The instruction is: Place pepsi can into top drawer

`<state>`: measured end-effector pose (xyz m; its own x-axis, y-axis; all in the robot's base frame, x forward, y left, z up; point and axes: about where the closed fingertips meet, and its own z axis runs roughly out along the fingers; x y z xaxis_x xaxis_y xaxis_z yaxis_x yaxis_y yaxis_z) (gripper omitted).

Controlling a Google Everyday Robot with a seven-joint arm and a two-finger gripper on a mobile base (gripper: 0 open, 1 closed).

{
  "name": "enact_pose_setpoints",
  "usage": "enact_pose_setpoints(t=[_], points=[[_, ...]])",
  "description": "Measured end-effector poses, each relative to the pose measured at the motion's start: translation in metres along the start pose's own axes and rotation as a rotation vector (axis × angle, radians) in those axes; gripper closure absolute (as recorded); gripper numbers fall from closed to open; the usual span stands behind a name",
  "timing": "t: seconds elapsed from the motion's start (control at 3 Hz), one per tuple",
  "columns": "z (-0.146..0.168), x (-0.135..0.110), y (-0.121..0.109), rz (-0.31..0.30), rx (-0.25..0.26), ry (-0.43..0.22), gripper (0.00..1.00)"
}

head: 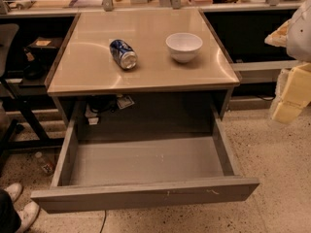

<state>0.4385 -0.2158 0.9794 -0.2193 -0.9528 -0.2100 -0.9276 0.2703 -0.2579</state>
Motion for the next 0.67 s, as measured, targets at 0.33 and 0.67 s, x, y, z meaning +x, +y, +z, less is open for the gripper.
enact_pose_setpoints(t=[0.33, 0.67], points=[[0.0, 0.0, 0.0, 0.0, 0.0, 0.0, 0.0], [0.0029, -0.0088, -0.002, 0.037, 0.001, 0.004, 0.0]])
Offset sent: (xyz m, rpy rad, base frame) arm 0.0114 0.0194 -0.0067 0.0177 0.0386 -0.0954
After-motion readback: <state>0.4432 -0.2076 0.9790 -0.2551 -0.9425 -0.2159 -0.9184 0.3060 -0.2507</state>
